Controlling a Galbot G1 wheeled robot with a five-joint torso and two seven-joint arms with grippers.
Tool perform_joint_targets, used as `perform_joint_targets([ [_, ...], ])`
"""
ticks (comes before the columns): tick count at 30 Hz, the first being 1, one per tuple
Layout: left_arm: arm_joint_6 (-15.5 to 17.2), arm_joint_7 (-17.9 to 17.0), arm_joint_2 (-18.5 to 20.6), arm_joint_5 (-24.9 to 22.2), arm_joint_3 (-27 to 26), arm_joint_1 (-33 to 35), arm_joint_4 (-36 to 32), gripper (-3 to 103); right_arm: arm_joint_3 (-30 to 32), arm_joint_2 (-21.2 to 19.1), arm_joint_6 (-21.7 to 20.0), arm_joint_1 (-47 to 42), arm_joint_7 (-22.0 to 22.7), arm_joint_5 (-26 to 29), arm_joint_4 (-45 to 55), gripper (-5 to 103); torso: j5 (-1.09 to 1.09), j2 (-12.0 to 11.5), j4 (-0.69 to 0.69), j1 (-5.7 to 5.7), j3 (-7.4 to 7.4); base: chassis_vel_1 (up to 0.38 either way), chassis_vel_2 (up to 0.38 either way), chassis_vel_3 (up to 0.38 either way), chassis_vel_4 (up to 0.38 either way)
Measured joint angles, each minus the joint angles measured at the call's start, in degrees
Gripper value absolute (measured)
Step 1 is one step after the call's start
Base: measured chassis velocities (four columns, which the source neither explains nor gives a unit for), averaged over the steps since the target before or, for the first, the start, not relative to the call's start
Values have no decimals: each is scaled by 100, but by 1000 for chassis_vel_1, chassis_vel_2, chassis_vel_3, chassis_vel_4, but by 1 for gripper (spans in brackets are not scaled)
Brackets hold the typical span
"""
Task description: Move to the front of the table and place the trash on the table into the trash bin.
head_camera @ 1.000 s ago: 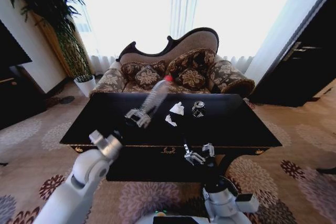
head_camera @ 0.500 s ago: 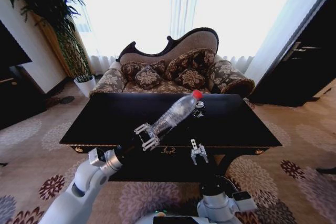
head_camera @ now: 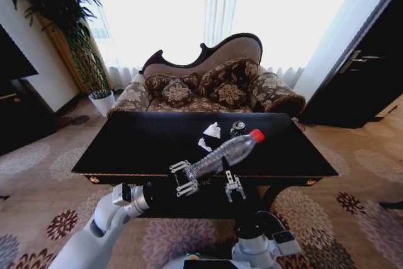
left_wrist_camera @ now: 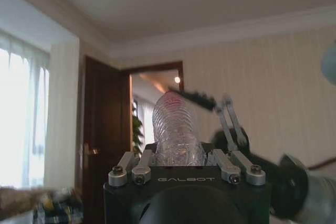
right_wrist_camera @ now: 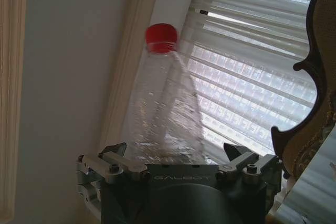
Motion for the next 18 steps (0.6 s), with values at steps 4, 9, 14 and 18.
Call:
perform_joint_targets([
  [4, 59, 97, 38, 88, -3, 68, 91, 38, -5, 12, 11, -4, -104, 14, -32, 102, -1, 0, 0, 0, 0, 0, 0, 0, 0],
  [9, 44, 181, 20, 157, -6, 78, 144, 38, 21, 11, 85, -7, -142, -12, -85, 83, 0, 0, 0, 0, 0, 0, 0, 0, 0],
  [14, -3, 296, 37, 210, -60, 126, 154, 38, 51, 2, 112, -10, -145, -38, -108, 67, -1, 0, 0, 0, 0, 0, 0, 0, 0],
  [18, -76, 316, 28, 301, -135, 174, 132, 38, 69, -9, 138, -4, -186, -79, -137, 54, 0, 0, 0, 0, 0, 0, 0, 0, 0],
])
